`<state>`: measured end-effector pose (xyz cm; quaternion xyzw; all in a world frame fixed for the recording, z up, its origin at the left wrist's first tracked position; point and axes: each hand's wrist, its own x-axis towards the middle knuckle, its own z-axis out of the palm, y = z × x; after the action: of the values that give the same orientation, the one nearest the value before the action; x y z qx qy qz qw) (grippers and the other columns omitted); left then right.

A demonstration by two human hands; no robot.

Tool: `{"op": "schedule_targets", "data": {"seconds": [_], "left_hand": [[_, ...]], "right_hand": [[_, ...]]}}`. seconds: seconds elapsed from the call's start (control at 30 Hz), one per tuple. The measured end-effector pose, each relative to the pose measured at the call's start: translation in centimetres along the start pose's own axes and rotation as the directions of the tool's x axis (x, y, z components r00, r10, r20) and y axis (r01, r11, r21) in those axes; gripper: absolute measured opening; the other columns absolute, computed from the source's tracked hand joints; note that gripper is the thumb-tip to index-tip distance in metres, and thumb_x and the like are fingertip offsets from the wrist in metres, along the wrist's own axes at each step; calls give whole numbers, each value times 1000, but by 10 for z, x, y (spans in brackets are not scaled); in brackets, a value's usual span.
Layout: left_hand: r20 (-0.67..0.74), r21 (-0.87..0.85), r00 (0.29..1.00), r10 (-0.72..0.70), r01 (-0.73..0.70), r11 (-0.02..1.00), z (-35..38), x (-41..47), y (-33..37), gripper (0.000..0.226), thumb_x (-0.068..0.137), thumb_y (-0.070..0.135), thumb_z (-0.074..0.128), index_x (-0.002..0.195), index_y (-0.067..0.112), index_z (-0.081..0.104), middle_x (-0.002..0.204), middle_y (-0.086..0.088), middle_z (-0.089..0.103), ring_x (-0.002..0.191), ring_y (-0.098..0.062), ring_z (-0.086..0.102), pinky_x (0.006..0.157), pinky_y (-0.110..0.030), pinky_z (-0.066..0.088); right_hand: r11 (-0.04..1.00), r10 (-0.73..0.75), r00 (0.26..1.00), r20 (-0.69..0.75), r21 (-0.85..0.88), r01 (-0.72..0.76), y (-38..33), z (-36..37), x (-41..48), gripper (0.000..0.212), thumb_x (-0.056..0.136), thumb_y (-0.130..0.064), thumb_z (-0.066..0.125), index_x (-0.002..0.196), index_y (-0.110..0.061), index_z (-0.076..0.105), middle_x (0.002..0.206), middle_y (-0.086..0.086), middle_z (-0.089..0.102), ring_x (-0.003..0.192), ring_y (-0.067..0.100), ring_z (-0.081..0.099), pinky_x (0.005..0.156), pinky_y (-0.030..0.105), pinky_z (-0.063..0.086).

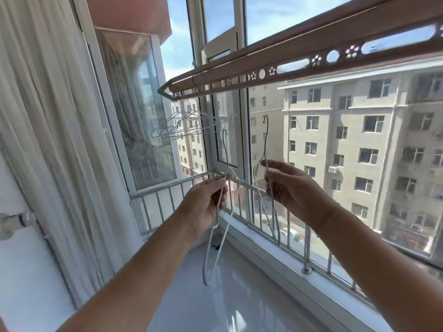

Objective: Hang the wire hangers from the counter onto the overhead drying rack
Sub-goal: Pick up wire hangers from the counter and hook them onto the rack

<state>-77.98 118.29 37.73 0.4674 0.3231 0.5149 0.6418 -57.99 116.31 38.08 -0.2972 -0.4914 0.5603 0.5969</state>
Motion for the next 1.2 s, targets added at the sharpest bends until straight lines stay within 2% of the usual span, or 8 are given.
{"op": "schedule_targets", "data": {"seconds": [0.1,0.23,0.4,0.53,0.9,1.2], "left_hand": [[46,35,999,1,-2,999,-29,35,24,22,91,7,51,105,2,67,63,1,54,52,-6,47,46,-16,42],[126,76,992,13,-23,997,-64,86,51,21,91,8,53,90,8,73,74,-3,56,54,-8,46,50,-18,41],[190,60,981,45,-57,997,-85,145,77,23,92,7,50,109,2,66,66,-2,52,57,-9,46,49,-17,43],[226,27,972,69,-78,997,-95,198,89,23,93,7,49,109,4,66,65,-1,52,55,-7,47,47,-16,43],[244,-56,962,124,-114,992,-113,334,111,22,92,6,50,106,5,67,62,1,55,52,-5,48,49,-15,42],[303,-103,944,135,-109,989,-135,427,121,22,93,7,47,103,5,67,63,1,53,54,-5,46,50,-15,42]], "right_hand": [[999,-32,998,-49,1,32,10,19,40,30,87,-4,53,117,-7,59,74,2,55,65,12,51,57,21,50],[997,-83,990,-117,-8,83,17,41,89,32,88,-3,52,120,-4,57,76,5,53,64,13,50,56,21,49],[990,-138,975,-174,-66,128,22,53,149,28,89,-2,52,115,-8,61,73,3,55,60,11,52,57,20,50],[981,-178,967,-183,-114,159,21,53,198,27,89,-2,52,114,-7,60,74,4,55,66,14,50,56,19,50],[951,-255,950,-179,-225,213,19,34,332,29,89,-1,52,117,-6,57,72,2,52,64,12,49,66,25,45],[919,-308,931,-196,-314,237,17,24,411,29,88,0,54,116,-6,59,71,2,53,63,12,50,64,24,46]]}}
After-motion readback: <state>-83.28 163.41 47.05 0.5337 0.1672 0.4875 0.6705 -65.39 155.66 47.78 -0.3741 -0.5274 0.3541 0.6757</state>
